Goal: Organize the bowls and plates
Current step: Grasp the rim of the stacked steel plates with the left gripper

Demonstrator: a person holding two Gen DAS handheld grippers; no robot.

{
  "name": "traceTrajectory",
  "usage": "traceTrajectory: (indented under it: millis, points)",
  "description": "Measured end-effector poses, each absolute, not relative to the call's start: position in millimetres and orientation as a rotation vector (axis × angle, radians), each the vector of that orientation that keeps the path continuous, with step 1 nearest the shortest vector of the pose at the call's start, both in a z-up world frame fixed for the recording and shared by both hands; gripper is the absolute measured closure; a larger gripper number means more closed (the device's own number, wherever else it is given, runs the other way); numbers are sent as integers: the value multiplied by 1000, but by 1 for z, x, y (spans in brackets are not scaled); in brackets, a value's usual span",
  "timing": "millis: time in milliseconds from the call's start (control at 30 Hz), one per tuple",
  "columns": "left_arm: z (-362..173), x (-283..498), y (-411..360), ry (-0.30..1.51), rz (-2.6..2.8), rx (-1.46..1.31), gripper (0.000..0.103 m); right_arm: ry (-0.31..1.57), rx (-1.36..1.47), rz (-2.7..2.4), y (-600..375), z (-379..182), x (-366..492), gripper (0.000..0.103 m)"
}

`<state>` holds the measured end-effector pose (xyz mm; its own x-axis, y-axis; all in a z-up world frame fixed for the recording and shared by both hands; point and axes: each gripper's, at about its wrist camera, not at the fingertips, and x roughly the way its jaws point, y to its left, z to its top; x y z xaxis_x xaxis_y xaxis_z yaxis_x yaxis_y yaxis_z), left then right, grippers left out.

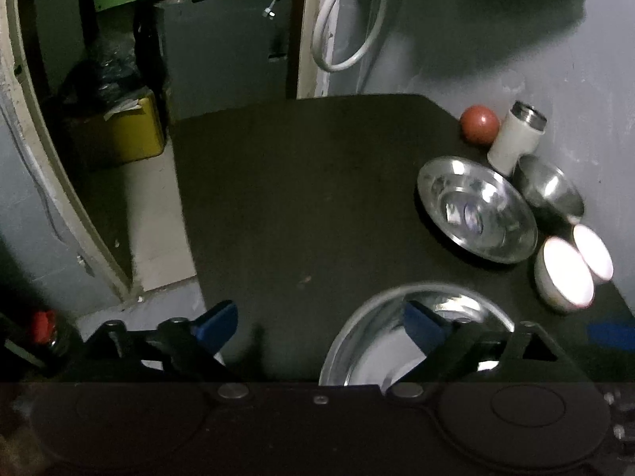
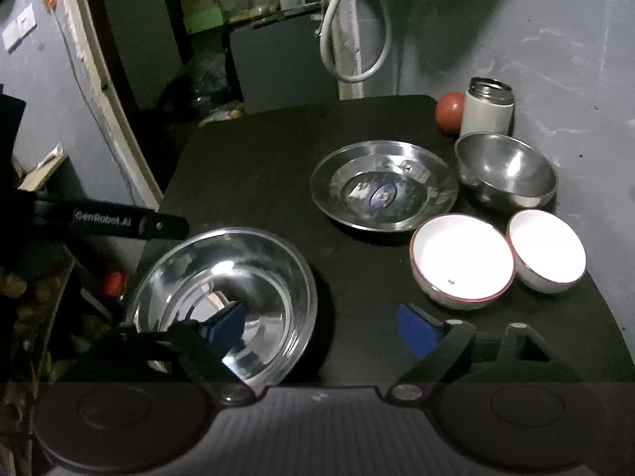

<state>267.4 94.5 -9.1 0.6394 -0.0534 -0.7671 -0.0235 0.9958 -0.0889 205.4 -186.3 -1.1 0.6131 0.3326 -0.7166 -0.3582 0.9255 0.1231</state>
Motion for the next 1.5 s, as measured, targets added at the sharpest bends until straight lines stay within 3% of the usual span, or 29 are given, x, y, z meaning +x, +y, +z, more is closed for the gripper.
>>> traceTrajectory:
  millis: [200,567,1067,1500]
  points:
    - [-6,293,92,860,-56,-149,1,775,31,365,-198,3,209,1]
    - [-9,360,72,848,-167,-212,1,704,102,264,-223,12,250,0]
    - [-35,424,43,883,-194,-156,1,762,147,224,-236,-1,324,1]
    - [-55,433,33,931,-155,-112,1,837,131,226,-226,-19,351,18]
